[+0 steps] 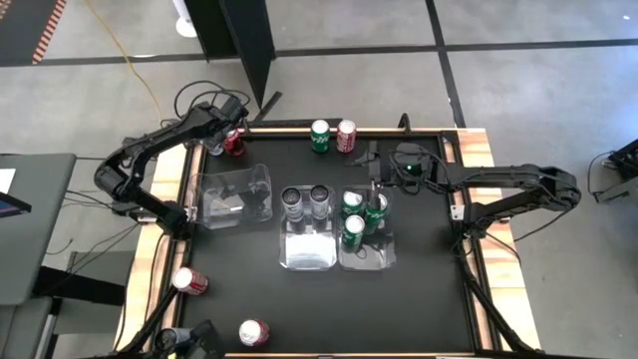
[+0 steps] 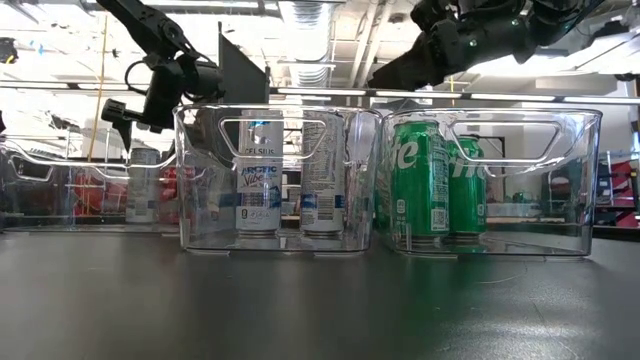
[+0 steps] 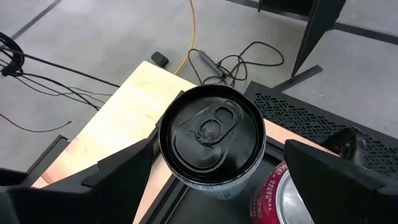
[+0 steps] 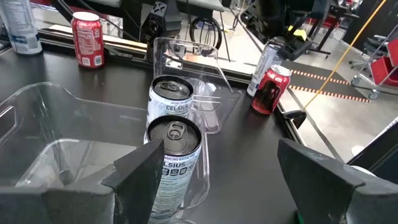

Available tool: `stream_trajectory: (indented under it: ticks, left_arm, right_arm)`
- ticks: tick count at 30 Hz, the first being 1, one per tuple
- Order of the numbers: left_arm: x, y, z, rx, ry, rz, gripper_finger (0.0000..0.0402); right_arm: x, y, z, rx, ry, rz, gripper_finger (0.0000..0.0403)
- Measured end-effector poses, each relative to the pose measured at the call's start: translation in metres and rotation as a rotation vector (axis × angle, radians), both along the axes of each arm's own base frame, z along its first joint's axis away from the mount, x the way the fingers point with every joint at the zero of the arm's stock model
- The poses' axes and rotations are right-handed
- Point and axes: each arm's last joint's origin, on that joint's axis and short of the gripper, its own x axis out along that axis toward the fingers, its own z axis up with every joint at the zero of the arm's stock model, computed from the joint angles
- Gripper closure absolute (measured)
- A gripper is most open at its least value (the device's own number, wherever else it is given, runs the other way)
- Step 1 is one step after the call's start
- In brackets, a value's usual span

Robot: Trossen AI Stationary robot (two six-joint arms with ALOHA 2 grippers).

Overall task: Sort soda cans
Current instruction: Put the top white and blue soda can into the center transparent bin

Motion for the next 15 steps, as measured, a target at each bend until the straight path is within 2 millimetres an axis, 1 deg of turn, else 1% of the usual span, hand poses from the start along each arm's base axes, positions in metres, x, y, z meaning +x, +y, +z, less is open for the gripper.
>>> stream_trajectory:
  ticks: [9, 15]
  left_arm:
    - [0.004, 0.011, -0.021, -0.022, 0.036, 0.055, 0.0045]
    - [0.005, 0.015, -0.024, -0.016, 0.043, 0.063, 0.0045]
  right_arm:
    - [0.000, 0.000, -0.002, -0.004, 0.003, 0.001, 0.0072]
    - [0.000, 0.000, -0.002, -0.006, 0.003, 0.002, 0.0072]
